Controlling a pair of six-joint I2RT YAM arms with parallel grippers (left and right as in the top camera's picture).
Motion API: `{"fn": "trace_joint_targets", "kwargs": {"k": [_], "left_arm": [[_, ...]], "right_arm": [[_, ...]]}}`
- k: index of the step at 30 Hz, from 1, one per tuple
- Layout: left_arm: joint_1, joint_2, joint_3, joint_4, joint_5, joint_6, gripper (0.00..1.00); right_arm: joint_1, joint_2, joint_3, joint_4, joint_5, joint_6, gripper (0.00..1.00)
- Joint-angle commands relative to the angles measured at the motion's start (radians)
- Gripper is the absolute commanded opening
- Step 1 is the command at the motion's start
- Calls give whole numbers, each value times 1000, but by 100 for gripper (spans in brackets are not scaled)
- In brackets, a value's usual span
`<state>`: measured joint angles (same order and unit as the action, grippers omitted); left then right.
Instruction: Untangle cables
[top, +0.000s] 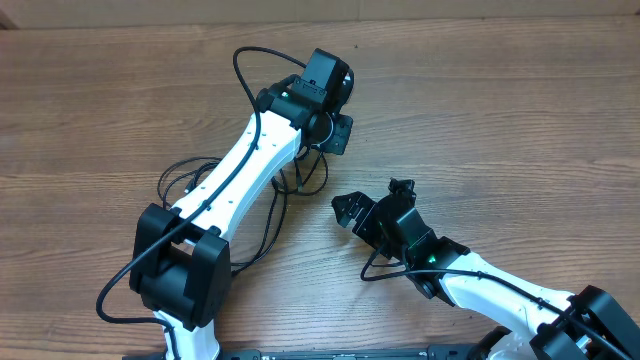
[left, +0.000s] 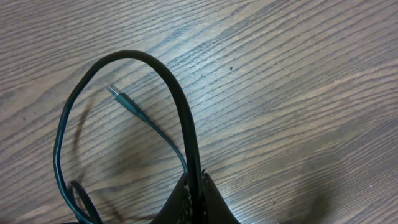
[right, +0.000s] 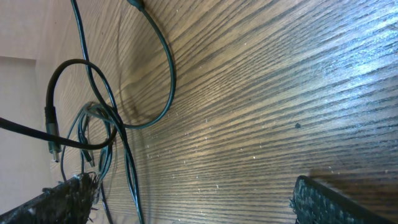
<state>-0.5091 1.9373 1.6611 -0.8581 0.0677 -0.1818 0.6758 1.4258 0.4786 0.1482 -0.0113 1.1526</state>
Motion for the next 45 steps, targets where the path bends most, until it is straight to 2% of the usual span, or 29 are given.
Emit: {"fn": "trace_joint_targets", "kwargs": {"k": [1,7,13,27,35,45], "left_arm": [[-2,-25,26,-1,0,-37,4],[-2,-25,27,-2,-7,-37,4],[-2,-25,27,-3,-94,-107,4],[-2,-25,32,-3,-93,-114,4],[-2,-25,120,-53,-95,-113,4],[-2,-25,126,-54,-94,-113,4]], "right_arm": [[-2,-12,0,6,7,3,100],[-2,-12,0,6,7,3,100],[-2,-12,0,6,7,3,100],[-2,-12,0,6,7,3,100],[-2,-12,0,6,7,3,100],[-2,-12,0,6,7,3,100]]}}
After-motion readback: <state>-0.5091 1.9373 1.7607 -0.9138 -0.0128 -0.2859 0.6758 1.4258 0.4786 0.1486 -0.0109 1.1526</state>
